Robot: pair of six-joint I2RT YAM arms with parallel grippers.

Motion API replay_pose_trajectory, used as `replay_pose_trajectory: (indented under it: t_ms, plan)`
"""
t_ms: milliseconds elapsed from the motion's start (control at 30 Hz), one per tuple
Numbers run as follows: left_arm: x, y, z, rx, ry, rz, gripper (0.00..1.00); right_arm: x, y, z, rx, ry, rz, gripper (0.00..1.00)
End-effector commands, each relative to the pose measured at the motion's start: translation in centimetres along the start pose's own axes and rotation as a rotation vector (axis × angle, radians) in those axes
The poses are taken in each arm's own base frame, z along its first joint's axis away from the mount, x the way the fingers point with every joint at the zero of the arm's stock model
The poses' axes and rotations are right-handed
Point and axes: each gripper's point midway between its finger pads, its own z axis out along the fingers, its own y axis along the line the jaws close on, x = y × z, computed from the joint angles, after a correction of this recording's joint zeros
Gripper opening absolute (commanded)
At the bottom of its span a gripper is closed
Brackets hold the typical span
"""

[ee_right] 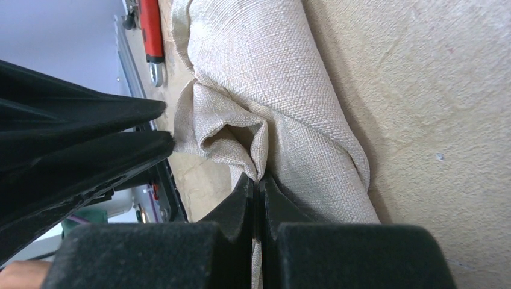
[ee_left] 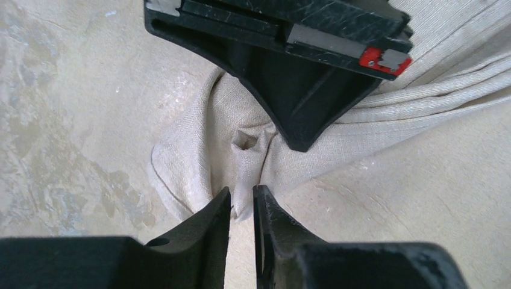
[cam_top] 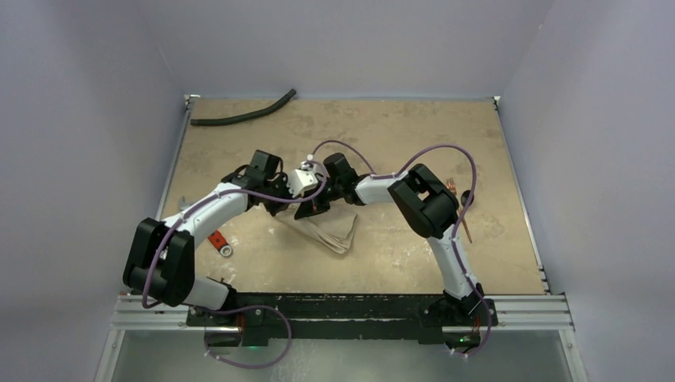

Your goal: Fold the napkin into a case and place the utensils inside

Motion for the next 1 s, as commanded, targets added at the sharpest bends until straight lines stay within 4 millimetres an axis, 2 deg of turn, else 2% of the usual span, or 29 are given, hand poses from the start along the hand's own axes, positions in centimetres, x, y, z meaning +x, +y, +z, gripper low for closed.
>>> replay_pose_trajectory:
  t_ms: [0, 100, 133, 167, 200, 233, 300, 367, 433, 533, 633, 733, 967]
  plan:
    - [-2.4, 0.5, -2.1, -0.015, -0.089, 0.037, 0.22, 4.4, -7.5, 0.2, 0.21, 0.096, 0.116, 0.0]
    - [-4.0, 0.9, -3.1, -0.007, -0.119, 0.026, 0.25, 4.5, -7.8, 0.3, 0.21, 0.099, 0.119, 0.0]
    - [-4.3, 0.6, -3.3, 0.015, -0.126, 0.028, 0.29, 4.4, -7.8, 0.3, 0.209, 0.099, 0.119, 0.0]
    - [-4.3, -0.1, -3.4, 0.048, -0.132, 0.043, 0.38, 4.5, -7.8, 0.3, 0.207, 0.1, 0.12, 0.0]
    - [-4.1, -1.0, -3.5, 0.091, -0.135, 0.066, 0.48, 4.5, -7.7, 0.3, 0.199, 0.103, 0.125, 0.0]
    - [-3.6, -1.8, -3.4, 0.122, -0.133, 0.095, 0.52, 4.5, -7.8, 0.3, 0.193, 0.105, 0.129, 0.0]
    - [-2.0, -2.9, -2.7, 0.141, -0.104, 0.14, 0.55, 4.6, -7.8, 0.3, 0.184, 0.108, 0.136, 0.0]
    - [-1.1, -2.5, -2.2, 0.104, -0.087, 0.171, 0.55, 4.8, -7.8, 0.4, 0.176, 0.112, 0.137, 0.0]
    - [-1.1, -1.0, -1.8, 0.023, -0.086, 0.183, 0.54, 4.8, -7.7, 0.3, 0.165, 0.109, 0.141, 0.0]
    - [-1.8, 1.1, -1.4, -0.075, -0.1, 0.187, 0.48, 4.7, -7.4, 0.3, 0.149, 0.102, 0.133, 0.0]
    - [-1.8, 1.5, -0.5, -0.075, -0.086, 0.193, 0.41, 4.5, -6.8, 0.1, 0.135, 0.09, 0.125, 0.0]
    - [-1.5, 2.8, 0.2, -0.128, -0.066, 0.183, 0.36, 4.0, -6.4, -0.1, 0.13, 0.074, 0.104, 0.0]
    - [-1.1, 1.8, 1.5, -0.098, -0.042, 0.2, 0.34, 3.5, -5.3, -0.6, 0.114, 0.049, 0.091, 0.0]
